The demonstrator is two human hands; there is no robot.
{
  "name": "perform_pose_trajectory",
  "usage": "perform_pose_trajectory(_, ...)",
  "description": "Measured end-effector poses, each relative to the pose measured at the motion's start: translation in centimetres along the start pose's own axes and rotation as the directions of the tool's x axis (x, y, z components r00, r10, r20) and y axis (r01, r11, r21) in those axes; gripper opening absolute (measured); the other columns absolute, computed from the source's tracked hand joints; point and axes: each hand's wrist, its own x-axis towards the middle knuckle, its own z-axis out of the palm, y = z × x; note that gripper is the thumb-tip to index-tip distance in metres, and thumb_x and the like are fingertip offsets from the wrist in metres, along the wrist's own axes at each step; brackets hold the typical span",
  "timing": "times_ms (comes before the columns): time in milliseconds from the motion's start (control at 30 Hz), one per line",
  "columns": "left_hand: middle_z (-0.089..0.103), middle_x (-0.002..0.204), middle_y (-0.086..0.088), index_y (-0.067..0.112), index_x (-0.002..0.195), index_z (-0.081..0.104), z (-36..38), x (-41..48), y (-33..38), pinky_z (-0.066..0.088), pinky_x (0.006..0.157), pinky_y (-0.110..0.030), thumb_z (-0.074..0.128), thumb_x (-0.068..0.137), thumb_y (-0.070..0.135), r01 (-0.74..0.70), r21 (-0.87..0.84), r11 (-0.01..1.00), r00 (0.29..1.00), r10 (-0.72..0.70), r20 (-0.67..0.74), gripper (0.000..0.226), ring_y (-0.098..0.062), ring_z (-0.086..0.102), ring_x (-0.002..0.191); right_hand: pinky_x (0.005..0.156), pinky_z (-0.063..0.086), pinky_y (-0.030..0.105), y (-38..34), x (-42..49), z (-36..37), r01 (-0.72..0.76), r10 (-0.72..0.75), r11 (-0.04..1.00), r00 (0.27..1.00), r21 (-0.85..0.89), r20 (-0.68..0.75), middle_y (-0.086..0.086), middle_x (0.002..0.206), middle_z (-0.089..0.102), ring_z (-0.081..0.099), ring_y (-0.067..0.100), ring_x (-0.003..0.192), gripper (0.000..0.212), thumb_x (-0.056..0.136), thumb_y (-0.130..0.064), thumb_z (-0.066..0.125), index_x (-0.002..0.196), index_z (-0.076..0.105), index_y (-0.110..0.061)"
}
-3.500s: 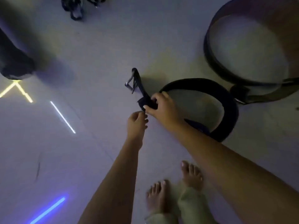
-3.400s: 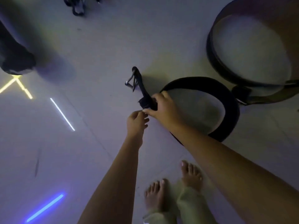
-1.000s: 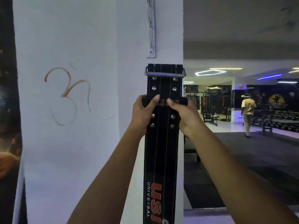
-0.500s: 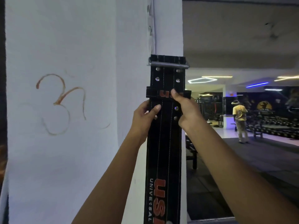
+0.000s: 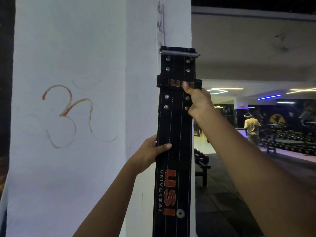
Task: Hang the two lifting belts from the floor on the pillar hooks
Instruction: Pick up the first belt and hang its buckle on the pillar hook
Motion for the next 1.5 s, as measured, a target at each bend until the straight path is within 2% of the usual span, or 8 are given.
perform_pose_trajectory(200, 0.066, 0.119, -0.013, 0.009, 0.122, 0.056, 0.6, 0.6, 1.4, 0.055, 0.09, -0.041, 0.064, 0.083, 0.008, -0.07, -0.101, 0.992, 0.996, 0.063, -0.068, 0.04, -0.029, 0.065, 0.108, 0.045, 0.042, 0.02, -2.0, -0.1, 0.9, 0.057, -0.057, 0.996, 0.998, 0.063, 0.003, -0.004, 0.081, 0.062, 0.059, 0.012, 0.072, 0.013, 0.082, -0.012, 0.067, 0.077, 0.058, -0.02)
perform_pose_trajectory(333, 0.069, 0.11, -0.009, 0.014, 0.116, 0.059, 1.6, -1.0, -1.7, 0.055, 0.09, -0.043, 0.065, 0.082, 0.007, 0.025, -0.011, 1.0, 1.0, -0.025, -0.015, 0.035, -0.028, 0.068, 0.103, 0.033, 0.035, 0.008, -3.4, -0.4, 1.6, 0.107, -0.108, 0.994, 0.994, 0.037, 0.027, -0.007, 0.077, 0.061, 0.057, 0.008, 0.066, 0.012, 0.082, -0.013, 0.067, 0.078, 0.058, -0.021)
perform_pose_trajectory(467, 0.07, 0.104, -0.011, 0.009, 0.114, 0.06, 1.6, -1.3, -2.8, 0.057, 0.086, -0.042, 0.064, 0.082, 0.002, 0.057, 0.016, 0.998, 0.998, -0.057, -0.012, 0.032, -0.028, 0.069, 0.099, 0.036, 0.038, 0.012, -4.1, -0.1, 1.5, 0.136, -0.136, 0.99, 0.991, 0.027, 0.009, -0.005, 0.076, 0.061, 0.058, 0.009, 0.064, 0.013, 0.081, -0.014, 0.068, 0.075, 0.059, -0.02)
perform_pose_trajectory(667, 0.073, 0.099, -0.009, 0.009, 0.118, 0.059, 1.6, -0.8, -1.6, 0.058, 0.078, -0.035, 0.062, 0.083, 0.006, -0.013, -0.232, 0.973, 0.999, 0.001, -0.052, 0.036, -0.025, 0.071, 0.092, 0.044, 0.04, 0.02, -4.4, 0.8, 1.2, 0.147, -0.146, 0.988, 0.989, 0.053, -0.018, -0.004, 0.077, 0.062, 0.06, 0.014, 0.069, 0.012, 0.08, -0.014, 0.07, 0.077, 0.06, -0.019)
perform_pose_trajectory(833, 0.072, 0.101, -0.008, 0.01, 0.107, 0.062, 1.7, -2.4, -3.9, 0.056, 0.081, -0.036, 0.062, 0.084, 0.006, 0.071, -0.128, 0.989, 0.997, -0.069, 0.025, 0.024, -0.027, 0.069, 0.097, 0.051, 0.046, 0.026, -4.4, 0.8, 0.9, 0.137, -0.135, 0.987, 0.99, 0.085, -0.029, -0.002, 0.079, 0.064, 0.064, 0.018, 0.076, 0.012, 0.078, -0.014, 0.072, 0.084, 0.061, -0.016)
perform_pose_trajectory(1033, 0.072, 0.099, -0.008, 0.012, 0.108, 0.063, 1.3, -1.0, 0.1, 0.057, 0.077, -0.033, 0.06, 0.085, 0.016, -0.027, -0.166, 0.986, 0.998, 0.017, -0.06, 0.023, -0.023, 0.07, 0.09, 0.07, 0.052, 0.037, -4.4, 0.4, 0.8, 0.145, -0.143, 0.984, 0.989, 0.107, -0.023, -0.003, 0.079, 0.063, 0.062, 0.021, 0.088, 0.015, 0.076, -0.016, 0.073, 0.08, 0.059, -0.018)
perform_pose_trajectory(1300, 0.07, 0.102, -0.008, 0.01, 0.117, 0.059, 2.5, 2.8, 9.8, 0.056, 0.076, -0.034, 0.055, 0.091, 0.038, -0.281, -0.113, 0.953, 0.938, 0.248, -0.242, 0.038, -0.021, 0.069, 0.089, 0.062, 0.049, 0.032, -2.3, -1.5, 0.1, 0.101, -0.101, 0.988, 0.995, 0.118, -0.008, 0.0, 0.075, 0.064, 0.061, 0.018, 0.069, 0.011, 0.078, -0.012, 0.07, 0.074, 0.061, -0.017)
perform_pose_trajectory(1500, 0.071, 0.091, -0.011, 0.006, 0.097, 0.066, 3.9, 4.0, 12.0, 0.059, 0.075, -0.038, 0.066, 0.084, 0.032, -0.282, -0.184, 0.942, 0.879, 0.177, -0.442, 0.029, -0.027, 0.069, 0.083, 0.053, 0.045, 0.022, -0.8, -3.4, -1.0, 0.16, -0.16, 0.987, 0.986, -0.011, 0.04, -0.003, 0.084, 0.067, 0.062, 0.012, 0.073, 0.018, 0.081, -0.022, 0.068, 0.097, 0.066, -0.014)
